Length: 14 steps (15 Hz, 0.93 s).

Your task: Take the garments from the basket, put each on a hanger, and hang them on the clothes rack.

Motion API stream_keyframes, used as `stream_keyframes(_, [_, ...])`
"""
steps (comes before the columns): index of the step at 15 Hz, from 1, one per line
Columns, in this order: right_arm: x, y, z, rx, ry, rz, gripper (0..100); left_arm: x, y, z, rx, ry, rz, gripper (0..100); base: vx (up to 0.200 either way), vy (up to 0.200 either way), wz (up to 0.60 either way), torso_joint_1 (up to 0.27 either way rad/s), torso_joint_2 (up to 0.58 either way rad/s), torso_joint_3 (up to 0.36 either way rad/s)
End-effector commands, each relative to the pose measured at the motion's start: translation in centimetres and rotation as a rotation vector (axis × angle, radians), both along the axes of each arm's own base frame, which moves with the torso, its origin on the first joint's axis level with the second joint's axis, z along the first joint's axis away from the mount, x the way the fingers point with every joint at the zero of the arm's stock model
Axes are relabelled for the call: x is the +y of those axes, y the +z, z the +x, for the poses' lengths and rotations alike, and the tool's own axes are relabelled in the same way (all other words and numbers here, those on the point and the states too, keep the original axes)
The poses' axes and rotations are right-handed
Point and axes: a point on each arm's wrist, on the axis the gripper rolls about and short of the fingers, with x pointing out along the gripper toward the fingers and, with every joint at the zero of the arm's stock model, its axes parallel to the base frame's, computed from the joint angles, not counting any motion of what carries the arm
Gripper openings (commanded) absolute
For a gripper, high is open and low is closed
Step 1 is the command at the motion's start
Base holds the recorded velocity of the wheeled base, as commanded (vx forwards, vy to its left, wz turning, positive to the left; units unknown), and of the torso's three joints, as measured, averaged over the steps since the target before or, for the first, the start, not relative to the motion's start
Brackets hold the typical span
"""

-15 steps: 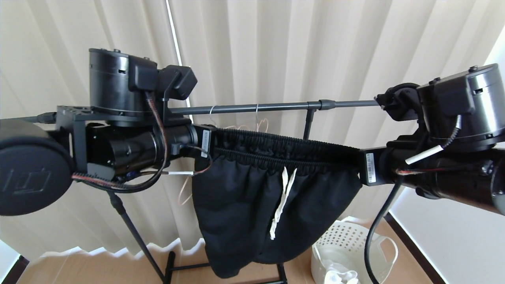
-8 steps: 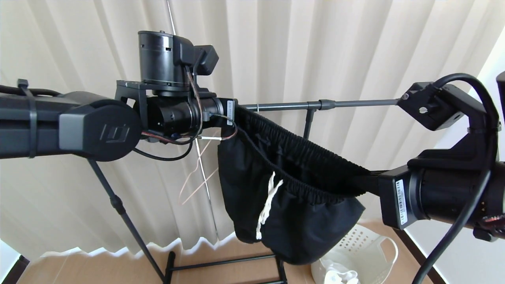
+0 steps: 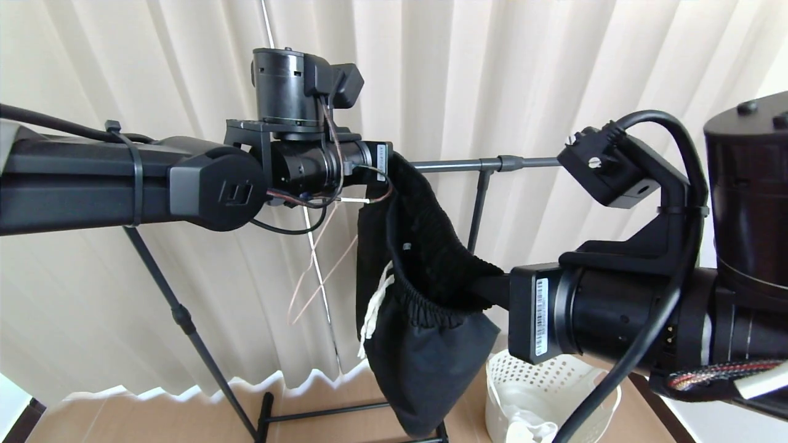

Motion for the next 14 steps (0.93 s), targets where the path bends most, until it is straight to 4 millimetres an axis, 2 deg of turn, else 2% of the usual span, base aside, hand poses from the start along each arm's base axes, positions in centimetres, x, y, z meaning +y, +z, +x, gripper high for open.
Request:
stream_keyframes(1, [1.1, 0.4, 0.3, 0.000, -0.013, 0.110, 0, -0.3, -0.4, 0.4, 0.006, 0.000, 0.004, 0, 0.000, 0.000, 0.00, 0.000, 0.00, 0.000])
stream_keyframes(6, [0.9, 0.3, 0.4, -0.003, -0.023, 0.101, 0, -0.1, -0.1, 0.1, 0.007, 0.001, 0.005, 0, 0.000, 0.000, 0.00, 0.000, 0.00, 0.000])
stream_keyframes(10, [-2.8, -0.1, 1.5, -0.016, -0.072, -0.148, 0, 1.6, 1.9, -2.1, 0.043, 0.016, 0.029, 0, 0.000, 0.000, 0.00, 0.000, 0.00, 0.000])
stream_keyframes(11, [-2.8, -0.1, 1.5, -0.016, -0.072, -0.148, 0, 1.6, 1.9, -2.1, 0.043, 0.016, 0.029, 0, 0.000, 0.000, 0.00, 0.000, 0.00, 0.000])
stream_keyframes(12, [-4.4, -0.4, 3.5, -0.020, -0.165, -0.199, 0, 2.9, 2.9, -4.2, 0.096, 0.020, 0.067, 0, 0.000, 0.000, 0.00, 0.000, 0.00, 0.000])
stream_keyframes(13, [-4.5, -0.6, 4.4, -0.015, -0.197, -0.203, 0, 3.5, 3.3, -5.3, 0.128, 0.018, 0.087, 0, 0.000, 0.000, 0.00, 0.000, 0.00, 0.000])
stream_keyframes(14, [-4.5, -0.7, 4.4, -0.013, -0.199, -0.203, 0, 3.6, 3.4, -5.4, 0.129, 0.018, 0.088, 0, 0.000, 0.000, 0.00, 0.000, 0.00, 0.000])
